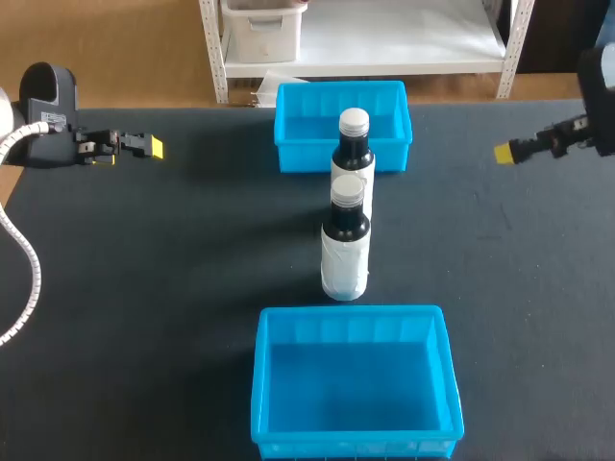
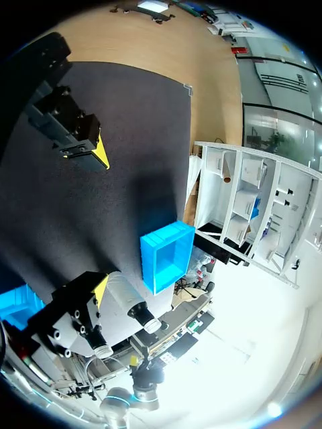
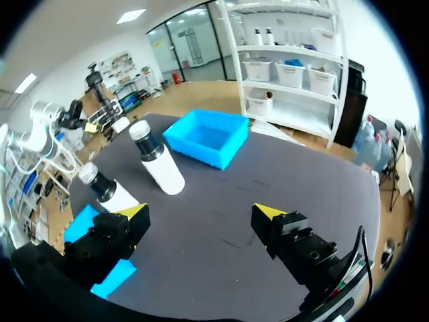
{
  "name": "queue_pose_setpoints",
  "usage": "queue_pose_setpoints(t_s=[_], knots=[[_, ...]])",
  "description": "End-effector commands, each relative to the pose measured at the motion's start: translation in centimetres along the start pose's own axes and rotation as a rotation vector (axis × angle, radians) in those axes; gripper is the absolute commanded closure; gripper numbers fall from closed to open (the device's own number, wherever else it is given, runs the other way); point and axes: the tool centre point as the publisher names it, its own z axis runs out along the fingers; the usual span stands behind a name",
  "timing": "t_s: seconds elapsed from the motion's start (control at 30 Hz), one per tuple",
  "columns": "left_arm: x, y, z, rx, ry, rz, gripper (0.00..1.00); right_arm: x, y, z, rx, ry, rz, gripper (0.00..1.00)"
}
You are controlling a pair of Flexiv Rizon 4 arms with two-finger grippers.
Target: Pick up the bottle, and place it in the far bin if it is heavy, or in the near bin if it is light.
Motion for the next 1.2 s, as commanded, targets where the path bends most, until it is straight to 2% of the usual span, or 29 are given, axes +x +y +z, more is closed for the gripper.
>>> queue_pose_setpoints(t_s=[0.03, 0.43, 0.5, 0.63, 0.8, 1.07, 1.2], knots=[[0.0, 0.0, 0.0, 0.0, 0.0, 0.0, 0.0, 0.0, -0.7, -0.7, -0.709, 0.226, -0.686, 0.0], [0.0, 0.0, 0.0, 0.0, 0.0, 0.0, 0.0, 0.0, -0.7, -0.7, -0.709, 0.226, -0.686, 0.0], [0.0, 0.0, 0.0, 0.0, 0.0, 0.0, 0.0, -0.6, -0.8, 0.1, -0.699, 0.208, -0.789, 0.0], [0.0, 0.0, 0.0, 0.0, 0.0, 0.0, 0.0, -1.2, 0.6, 1.3, -0.699, 0.142, -0.908, 0.0], [0.0, 0.0, 0.0, 0.0, 0.0, 0.0, 0.0, -1.2, 2.6, 2.5, -0.702, 0.065, -0.969, 0.0], [0.0, 0.0, 0.0, 0.0, 0.0, 0.0, 0.0, -0.7, 6.5, 5.5, -0.697, 0.078, -0.985, 0.0], [0.0, 0.0, 0.0, 0.0, 0.0, 0.0, 0.0, -0.5, 8.3, 6.4, -0.669, 0.093, -0.933, 0.0]])
